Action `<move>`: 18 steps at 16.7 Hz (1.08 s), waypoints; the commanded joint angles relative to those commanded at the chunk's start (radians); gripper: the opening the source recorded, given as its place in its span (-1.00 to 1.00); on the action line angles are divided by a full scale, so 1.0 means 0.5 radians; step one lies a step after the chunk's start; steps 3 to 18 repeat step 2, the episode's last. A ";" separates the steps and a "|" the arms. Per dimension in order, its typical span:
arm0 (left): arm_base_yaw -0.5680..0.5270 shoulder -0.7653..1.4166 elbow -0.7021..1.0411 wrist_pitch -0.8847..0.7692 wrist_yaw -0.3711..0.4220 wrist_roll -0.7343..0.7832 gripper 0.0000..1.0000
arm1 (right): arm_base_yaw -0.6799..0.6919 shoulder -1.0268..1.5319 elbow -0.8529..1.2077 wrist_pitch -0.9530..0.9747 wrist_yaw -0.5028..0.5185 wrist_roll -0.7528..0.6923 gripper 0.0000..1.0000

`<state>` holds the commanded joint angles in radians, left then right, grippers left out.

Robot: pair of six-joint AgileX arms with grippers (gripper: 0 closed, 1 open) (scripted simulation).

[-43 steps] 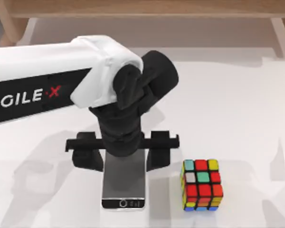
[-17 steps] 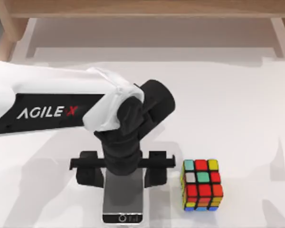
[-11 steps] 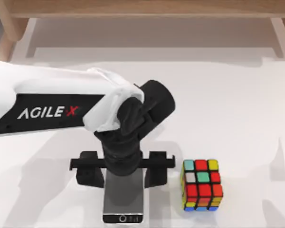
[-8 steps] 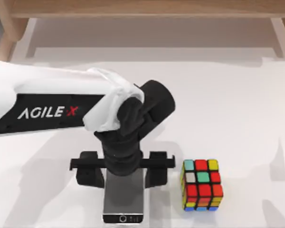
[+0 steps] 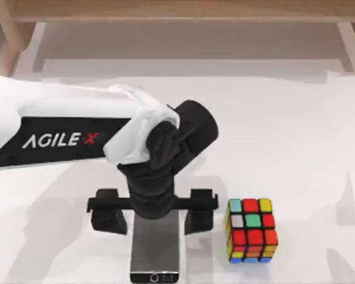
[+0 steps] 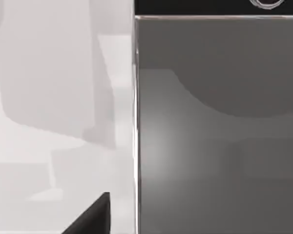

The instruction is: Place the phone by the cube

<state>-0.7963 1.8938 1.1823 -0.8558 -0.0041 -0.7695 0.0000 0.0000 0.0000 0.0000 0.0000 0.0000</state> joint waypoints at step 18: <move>0.000 0.000 0.000 0.000 0.000 0.000 1.00 | 0.000 0.000 0.000 0.000 0.000 0.000 1.00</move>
